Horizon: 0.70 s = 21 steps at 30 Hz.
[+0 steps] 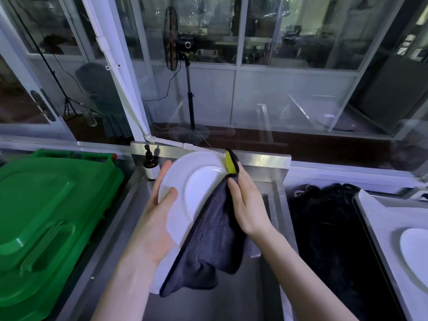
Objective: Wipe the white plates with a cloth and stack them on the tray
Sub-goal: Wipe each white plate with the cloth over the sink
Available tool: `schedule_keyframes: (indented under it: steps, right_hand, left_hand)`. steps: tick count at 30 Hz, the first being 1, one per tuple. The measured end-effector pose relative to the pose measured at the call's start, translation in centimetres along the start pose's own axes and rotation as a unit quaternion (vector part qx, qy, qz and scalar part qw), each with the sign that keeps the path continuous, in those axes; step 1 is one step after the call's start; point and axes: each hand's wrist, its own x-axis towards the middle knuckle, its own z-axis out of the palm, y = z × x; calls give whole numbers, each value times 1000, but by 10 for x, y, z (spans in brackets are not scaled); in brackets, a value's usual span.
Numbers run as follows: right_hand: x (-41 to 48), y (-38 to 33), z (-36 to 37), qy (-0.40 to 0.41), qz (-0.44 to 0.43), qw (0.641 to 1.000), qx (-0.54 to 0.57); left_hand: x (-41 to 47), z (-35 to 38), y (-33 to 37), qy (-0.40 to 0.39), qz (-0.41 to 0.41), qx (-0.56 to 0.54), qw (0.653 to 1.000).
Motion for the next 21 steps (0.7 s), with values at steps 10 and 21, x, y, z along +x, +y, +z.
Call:
schedule_keyframes:
  steps: [10,21]
  right_hand:
    - [14,-21,4,-60,-126,974,-178]
    - [-61,-6,17,0,-86,995,-49]
  left_hand:
    - [7,5,0,-35,22,5,999]
    - [24,-3,7,0,67,-121,990]
